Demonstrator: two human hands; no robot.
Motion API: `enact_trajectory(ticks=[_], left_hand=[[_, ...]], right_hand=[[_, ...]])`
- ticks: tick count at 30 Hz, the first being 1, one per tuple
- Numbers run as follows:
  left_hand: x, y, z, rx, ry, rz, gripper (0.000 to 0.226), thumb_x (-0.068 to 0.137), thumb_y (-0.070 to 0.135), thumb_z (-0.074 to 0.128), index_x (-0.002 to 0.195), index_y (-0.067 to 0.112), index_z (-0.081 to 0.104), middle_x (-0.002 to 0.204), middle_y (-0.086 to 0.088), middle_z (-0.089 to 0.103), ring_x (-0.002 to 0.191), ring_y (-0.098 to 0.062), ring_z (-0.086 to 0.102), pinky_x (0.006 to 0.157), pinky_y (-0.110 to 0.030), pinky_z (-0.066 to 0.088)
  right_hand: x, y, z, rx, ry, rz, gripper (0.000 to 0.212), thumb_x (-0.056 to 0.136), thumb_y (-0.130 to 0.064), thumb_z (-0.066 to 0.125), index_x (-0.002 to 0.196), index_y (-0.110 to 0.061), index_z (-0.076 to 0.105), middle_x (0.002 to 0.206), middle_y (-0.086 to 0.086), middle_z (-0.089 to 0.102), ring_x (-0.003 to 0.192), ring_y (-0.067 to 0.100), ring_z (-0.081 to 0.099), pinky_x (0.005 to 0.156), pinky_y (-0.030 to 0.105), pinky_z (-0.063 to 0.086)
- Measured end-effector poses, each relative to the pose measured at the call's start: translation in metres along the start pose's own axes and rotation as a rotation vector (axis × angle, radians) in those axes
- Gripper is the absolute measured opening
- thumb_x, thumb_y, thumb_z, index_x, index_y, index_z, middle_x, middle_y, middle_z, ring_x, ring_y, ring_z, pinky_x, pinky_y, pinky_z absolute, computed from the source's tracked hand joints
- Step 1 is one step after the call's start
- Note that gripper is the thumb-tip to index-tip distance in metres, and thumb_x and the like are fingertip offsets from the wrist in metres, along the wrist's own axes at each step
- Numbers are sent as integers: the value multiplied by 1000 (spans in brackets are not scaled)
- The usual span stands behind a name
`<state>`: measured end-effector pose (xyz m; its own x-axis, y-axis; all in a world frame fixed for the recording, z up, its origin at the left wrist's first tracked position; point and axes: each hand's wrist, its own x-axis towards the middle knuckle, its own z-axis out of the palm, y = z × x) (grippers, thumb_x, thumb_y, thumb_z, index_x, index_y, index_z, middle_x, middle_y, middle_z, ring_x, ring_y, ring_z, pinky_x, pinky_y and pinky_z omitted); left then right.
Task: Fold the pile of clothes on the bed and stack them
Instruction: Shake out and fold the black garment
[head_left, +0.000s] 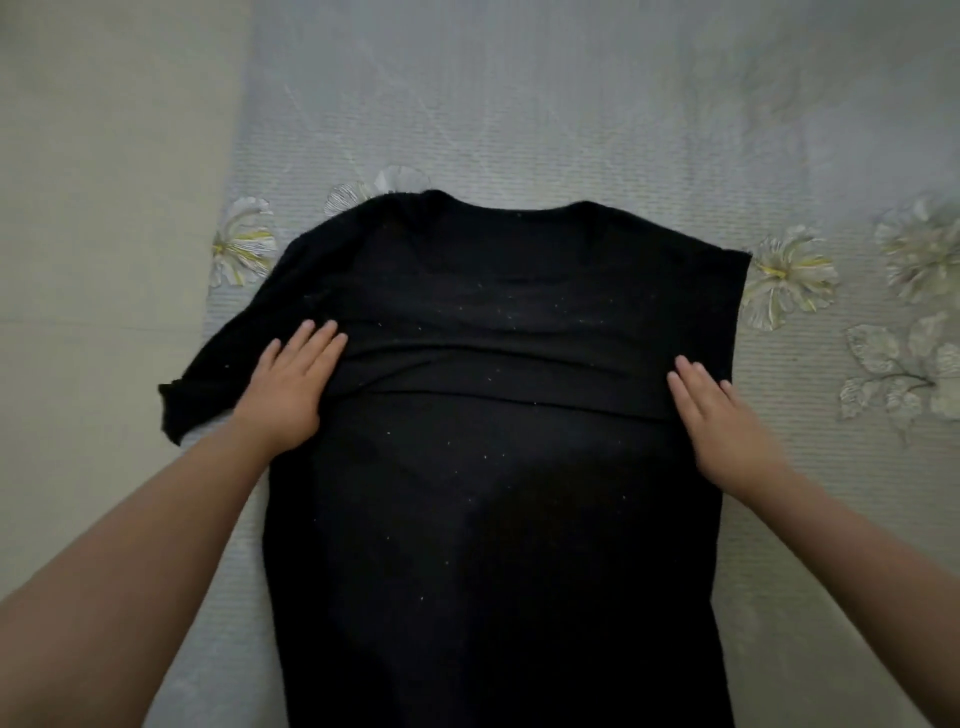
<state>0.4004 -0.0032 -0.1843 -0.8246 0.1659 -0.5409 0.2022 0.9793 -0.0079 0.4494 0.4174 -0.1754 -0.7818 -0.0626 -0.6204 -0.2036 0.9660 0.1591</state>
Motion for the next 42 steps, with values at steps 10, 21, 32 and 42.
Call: enact_trajectory(ticks=[10, 21, 32, 42], left_hand=[[-75, -32, 22, -947, 568, -855, 39, 88, 6, 50, 125, -6, 47, 123, -28, 50, 116, -40, 44, 100, -39, 28], [-23, -117, 59, -2021, 308, -1207, 51, 81, 26, 68, 119, -6, 55, 117, -16, 61, 104, -28, 61, 90, -33, 49], [-31, -91, -38, -1232, 1089, -479, 28, 86, -1, 54, 112, -9, 60, 111, -23, 62, 106, -31, 58, 92, -20, 35], [-31, 63, -31, 15, -24, 557, 43, 95, 21, 41, 137, 28, 40, 147, 2, 32, 140, -17, 15, 113, -39, 7]], right_hand=[[-2, -169, -84, 262, 251, -185, 67, 89, -20, 42, 147, -11, 11, 155, 5, 13, 144, 22, 6, 115, 39, 10], [63, -288, -73, 108, 57, -368, 66, 95, -51, 24, 144, -32, -14, 150, -4, -29, 140, 22, -23, 111, 52, -11], [53, -255, -119, 989, -107, -351, 50, 97, -11, 41, 143, -23, 26, 151, -5, 23, 132, 0, 19, 109, 17, 11], [-14, -78, -86, 1653, 236, 422, 36, 99, -16, 33, 134, -9, 40, 127, 9, 52, 100, 17, 58, 78, 25, 46]])
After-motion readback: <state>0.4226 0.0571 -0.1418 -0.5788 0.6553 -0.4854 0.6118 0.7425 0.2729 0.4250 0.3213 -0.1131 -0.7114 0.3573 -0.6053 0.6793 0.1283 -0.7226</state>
